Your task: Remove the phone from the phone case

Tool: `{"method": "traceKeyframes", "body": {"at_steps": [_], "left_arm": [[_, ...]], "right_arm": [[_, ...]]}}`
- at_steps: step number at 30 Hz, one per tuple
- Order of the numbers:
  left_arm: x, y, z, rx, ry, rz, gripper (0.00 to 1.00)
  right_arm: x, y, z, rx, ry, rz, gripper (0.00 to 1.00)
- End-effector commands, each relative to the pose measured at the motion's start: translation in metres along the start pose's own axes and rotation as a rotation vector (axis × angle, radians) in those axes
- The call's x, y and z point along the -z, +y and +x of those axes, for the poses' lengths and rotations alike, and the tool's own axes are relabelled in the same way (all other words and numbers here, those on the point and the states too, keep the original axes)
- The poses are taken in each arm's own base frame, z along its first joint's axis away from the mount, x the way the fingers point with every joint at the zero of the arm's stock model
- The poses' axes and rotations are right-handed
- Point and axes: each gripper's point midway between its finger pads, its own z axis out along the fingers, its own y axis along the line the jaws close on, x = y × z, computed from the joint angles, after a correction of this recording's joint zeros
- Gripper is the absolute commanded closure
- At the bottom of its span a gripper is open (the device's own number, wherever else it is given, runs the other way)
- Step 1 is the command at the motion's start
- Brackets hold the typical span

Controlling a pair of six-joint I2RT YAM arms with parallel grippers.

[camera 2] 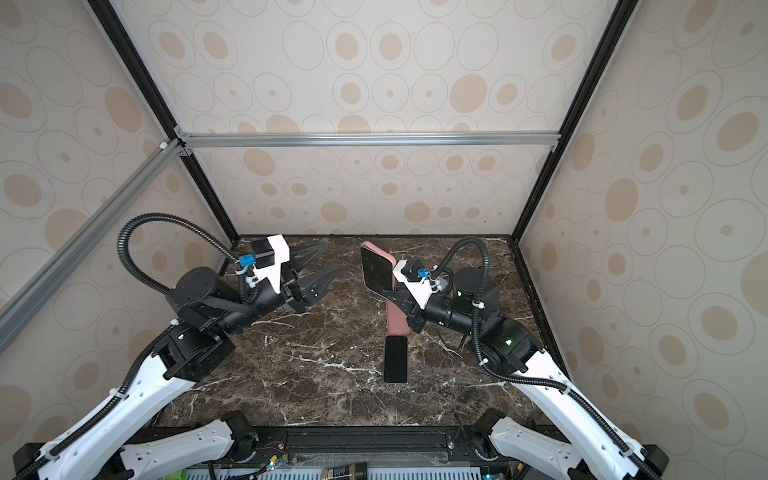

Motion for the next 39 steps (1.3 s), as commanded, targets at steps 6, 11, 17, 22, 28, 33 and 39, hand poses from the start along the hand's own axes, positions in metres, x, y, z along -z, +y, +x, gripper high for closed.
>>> {"method": "traceKeyframes", "body": {"at_steps": [6,11,17,22,28,33,39], "left_arm": [[-0.010,-0.006,0.001,-0.170,0.025,-0.041,0.49],[-0.013,-0.009,0.008,-0.202,0.036,-0.056,0.49],[-0.018,-0.012,0.014,-0.225,0.050,-0.063,0.52],[-0.021,-0.016,0.017,-0.235,0.061,-0.056,0.56],[-0.023,-0.017,0.017,-0.239,0.064,-0.057,0.56],[-0.024,-0.017,0.019,-0.243,0.070,-0.063,0.57],[-0.025,-0.017,0.022,-0.242,0.080,-0.061,0.57]], "right_arm": [[0.000,0.004,-0.020,0.032,-0.028,-0.031,1.00],[-0.003,0.004,-0.017,0.025,-0.044,-0.032,1.00],[-0.006,0.008,-0.013,0.026,-0.037,-0.063,1.00],[-0.007,0.011,-0.012,0.032,-0.031,-0.079,1.00],[-0.008,0.014,-0.009,0.031,-0.014,-0.097,1.00],[-0.009,0.016,-0.008,0.032,-0.013,-0.111,1.00],[-0.008,0.019,-0.009,0.036,-0.017,-0.128,1.00]]}}
